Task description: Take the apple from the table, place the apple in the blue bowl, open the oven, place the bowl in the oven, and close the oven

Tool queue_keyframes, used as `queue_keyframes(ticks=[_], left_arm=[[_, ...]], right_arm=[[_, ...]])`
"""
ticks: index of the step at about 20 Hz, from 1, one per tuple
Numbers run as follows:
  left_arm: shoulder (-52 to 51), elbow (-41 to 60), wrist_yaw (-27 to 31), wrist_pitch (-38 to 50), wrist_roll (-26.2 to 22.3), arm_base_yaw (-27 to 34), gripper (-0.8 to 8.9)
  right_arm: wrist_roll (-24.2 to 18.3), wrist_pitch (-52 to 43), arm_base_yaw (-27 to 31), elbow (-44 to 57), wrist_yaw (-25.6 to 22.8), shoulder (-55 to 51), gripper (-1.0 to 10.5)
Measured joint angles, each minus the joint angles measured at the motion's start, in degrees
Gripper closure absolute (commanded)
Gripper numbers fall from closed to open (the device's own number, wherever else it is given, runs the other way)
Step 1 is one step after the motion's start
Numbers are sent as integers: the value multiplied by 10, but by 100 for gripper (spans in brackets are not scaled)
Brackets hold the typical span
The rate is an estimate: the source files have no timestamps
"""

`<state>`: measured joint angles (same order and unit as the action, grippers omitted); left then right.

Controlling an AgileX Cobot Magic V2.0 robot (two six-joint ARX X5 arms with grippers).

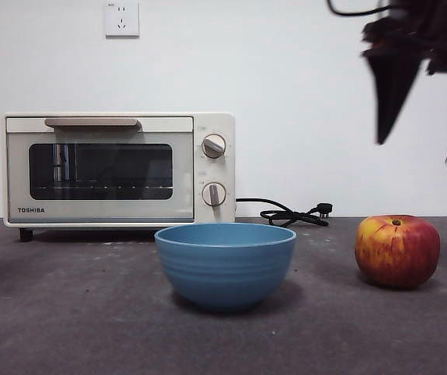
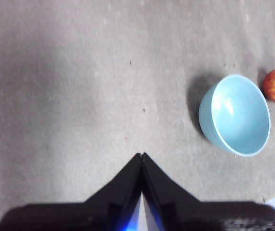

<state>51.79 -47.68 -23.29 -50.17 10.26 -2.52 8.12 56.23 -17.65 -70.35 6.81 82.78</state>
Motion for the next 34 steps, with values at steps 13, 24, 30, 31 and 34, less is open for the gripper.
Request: queue_keyframes(ticks=[13, 24, 30, 31, 34], left_arm=[[0, 0, 0, -33, -23, -1, 817], [1, 0, 7, -43, -33, -1, 818], [1, 0, 7, -47, -42, -1, 818], [1, 0, 7, -47, -42, -1, 817], [1, 0, 7, -47, -42, -1, 818]], right_arm=[[9, -55, -26, -21, -39, 165, 407], [21, -48, -26, -21, -40, 220, 948], [25, -2, -54, -21, -38, 151, 947], [26, 1, -68, -21, -31, 124, 947], [44, 2, -109, -21, -18, 81, 947]])
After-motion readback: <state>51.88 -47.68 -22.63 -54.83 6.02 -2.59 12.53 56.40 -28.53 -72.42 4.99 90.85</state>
